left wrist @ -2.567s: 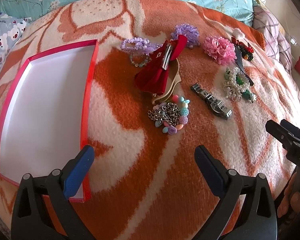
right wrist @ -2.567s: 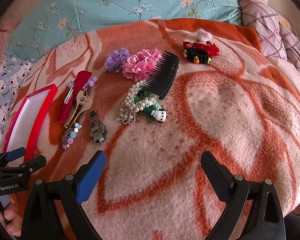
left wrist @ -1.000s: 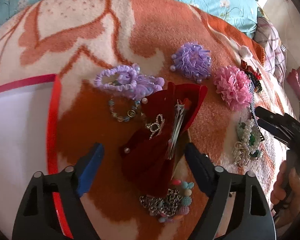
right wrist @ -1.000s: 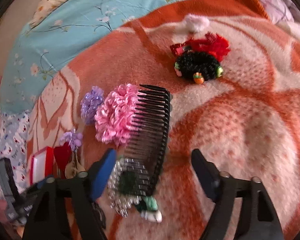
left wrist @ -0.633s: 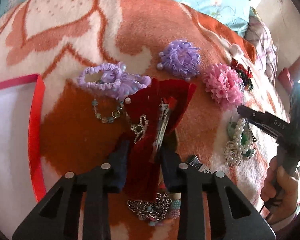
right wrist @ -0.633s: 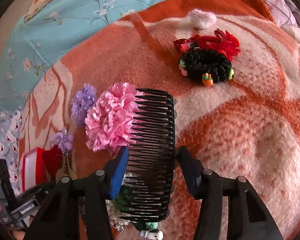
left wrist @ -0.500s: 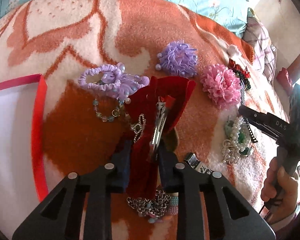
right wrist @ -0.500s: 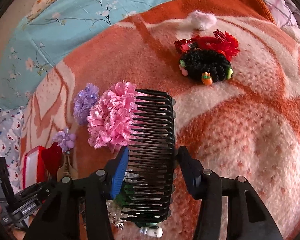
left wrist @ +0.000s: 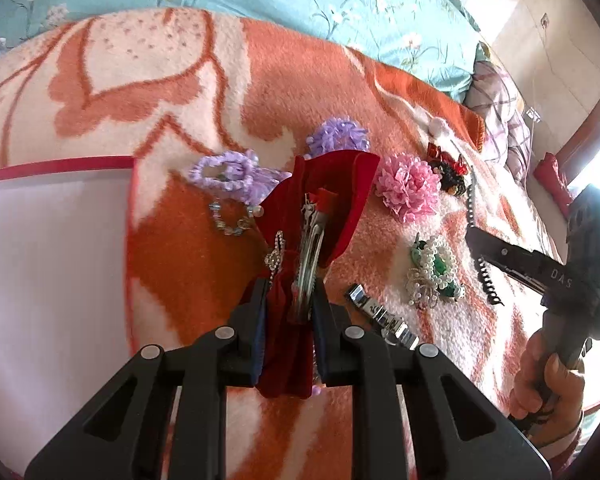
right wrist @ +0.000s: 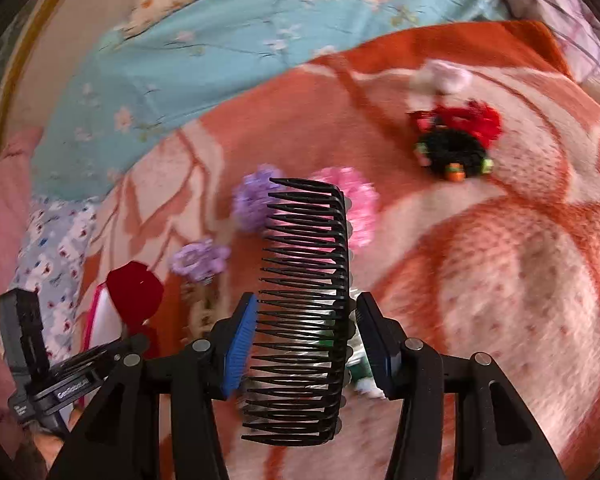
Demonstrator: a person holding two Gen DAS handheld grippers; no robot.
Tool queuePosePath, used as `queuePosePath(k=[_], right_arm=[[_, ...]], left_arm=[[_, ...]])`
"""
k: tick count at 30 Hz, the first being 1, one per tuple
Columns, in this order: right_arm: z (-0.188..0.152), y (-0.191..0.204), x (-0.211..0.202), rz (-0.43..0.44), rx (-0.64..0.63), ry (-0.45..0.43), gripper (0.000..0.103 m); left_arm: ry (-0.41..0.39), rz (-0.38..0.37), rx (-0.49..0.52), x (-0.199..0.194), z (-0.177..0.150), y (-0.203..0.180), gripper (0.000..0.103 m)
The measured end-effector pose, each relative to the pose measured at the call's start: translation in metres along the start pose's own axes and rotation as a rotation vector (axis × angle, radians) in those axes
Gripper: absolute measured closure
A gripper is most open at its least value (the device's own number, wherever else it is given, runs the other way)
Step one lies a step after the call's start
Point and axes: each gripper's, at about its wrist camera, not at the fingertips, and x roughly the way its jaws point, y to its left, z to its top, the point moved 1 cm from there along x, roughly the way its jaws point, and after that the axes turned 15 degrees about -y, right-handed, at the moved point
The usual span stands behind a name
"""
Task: Organize jewelry
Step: 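Carry bow clip and comb into the white box and open both tools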
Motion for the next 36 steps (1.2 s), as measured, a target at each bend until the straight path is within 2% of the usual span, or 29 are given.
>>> queuePosePath(k=[8, 17, 24, 30, 36], right_arm=[[-0.016, 0.062, 0.014, 0.092, -0.084, 0.053, 0.052], [-0.044, 0.141, 0.046, 0.206, -0.169, 0.127, 0.052], [-0.063, 0.208, 0.077, 0.300, -0.225, 0.175, 0.052], [-0.080, 0.255, 0.118, 0.318, -0.273, 0.227, 0.052], [-0.094, 0.279, 0.152, 0.294, -0.335, 0.253, 0.052]], left_arm=[[-0.040, 0.071, -0.032, -0.031, 0.002, 0.042, 0.086], [-0.069, 0.179, -0.095, -0.059, -0.001, 0.107, 0.086], [-0.068, 0.267, -0.112, -0.066, 0.001, 0.151, 0.086], [-0.059, 0.331, -0.117, -0.059, 0.008, 0.185, 0.086], [-0.040, 0.378, -0.115, -0.044, 0.017, 0.210, 0.086]])
